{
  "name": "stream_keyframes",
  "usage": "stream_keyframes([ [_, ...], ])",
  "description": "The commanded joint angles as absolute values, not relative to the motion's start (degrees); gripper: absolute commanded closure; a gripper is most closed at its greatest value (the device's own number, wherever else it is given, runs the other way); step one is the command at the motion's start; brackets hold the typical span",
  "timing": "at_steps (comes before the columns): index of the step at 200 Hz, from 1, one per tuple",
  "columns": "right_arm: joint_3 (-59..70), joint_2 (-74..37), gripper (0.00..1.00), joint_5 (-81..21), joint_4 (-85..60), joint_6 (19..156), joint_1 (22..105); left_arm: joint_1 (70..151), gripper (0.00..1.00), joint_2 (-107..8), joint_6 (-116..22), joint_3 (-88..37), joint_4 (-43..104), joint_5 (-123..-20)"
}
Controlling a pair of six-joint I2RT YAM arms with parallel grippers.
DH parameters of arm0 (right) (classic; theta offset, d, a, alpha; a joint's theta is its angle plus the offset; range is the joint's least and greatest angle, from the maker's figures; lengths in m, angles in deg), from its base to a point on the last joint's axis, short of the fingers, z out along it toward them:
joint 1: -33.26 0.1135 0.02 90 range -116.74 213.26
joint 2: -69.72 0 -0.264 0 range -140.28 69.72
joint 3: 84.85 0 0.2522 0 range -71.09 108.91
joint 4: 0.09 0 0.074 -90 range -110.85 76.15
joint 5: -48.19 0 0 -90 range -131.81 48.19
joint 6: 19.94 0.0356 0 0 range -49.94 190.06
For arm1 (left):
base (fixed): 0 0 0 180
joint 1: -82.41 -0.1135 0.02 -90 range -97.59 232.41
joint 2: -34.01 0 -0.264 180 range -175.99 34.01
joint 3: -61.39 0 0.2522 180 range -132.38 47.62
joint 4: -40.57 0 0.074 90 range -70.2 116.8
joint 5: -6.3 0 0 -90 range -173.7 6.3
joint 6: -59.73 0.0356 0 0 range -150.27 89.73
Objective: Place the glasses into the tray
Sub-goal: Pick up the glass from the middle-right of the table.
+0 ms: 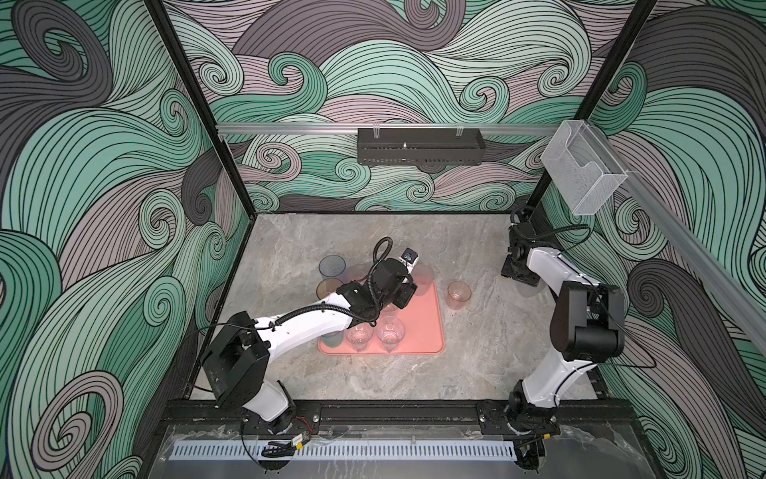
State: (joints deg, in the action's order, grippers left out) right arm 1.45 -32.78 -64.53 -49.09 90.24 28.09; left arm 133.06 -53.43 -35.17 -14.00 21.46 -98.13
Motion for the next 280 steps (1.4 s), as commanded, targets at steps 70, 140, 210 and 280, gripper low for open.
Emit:
stream_keyframes([
  [70, 1.8, -34.6, 0.64, -56.7, -46.5, 89.1, 26.4, 133.5, 0.38, -53.9, -33.3, -13.3, 22.5, -102.1],
  [140, 0.2, -31.6, 0.91, -53.9, -45.5, 90.1, 26.4, 133.5, 0.38, -54.0, -32.3, -13.2, 22.9, -103.1],
  [210, -2.5, -22.4, 1.00, -52.0, -47.0, 90.2, 31.4, 133.5, 0.38, -53.8, -31.4, -12.8, 23.0, -104.4],
  [280, -3.7, -8.7, 1.00, -51.7, -51.4, 89.4, 42.6, 133.5, 0.38, -54.0, -30.2, -12.5, 23.2, -106.3],
])
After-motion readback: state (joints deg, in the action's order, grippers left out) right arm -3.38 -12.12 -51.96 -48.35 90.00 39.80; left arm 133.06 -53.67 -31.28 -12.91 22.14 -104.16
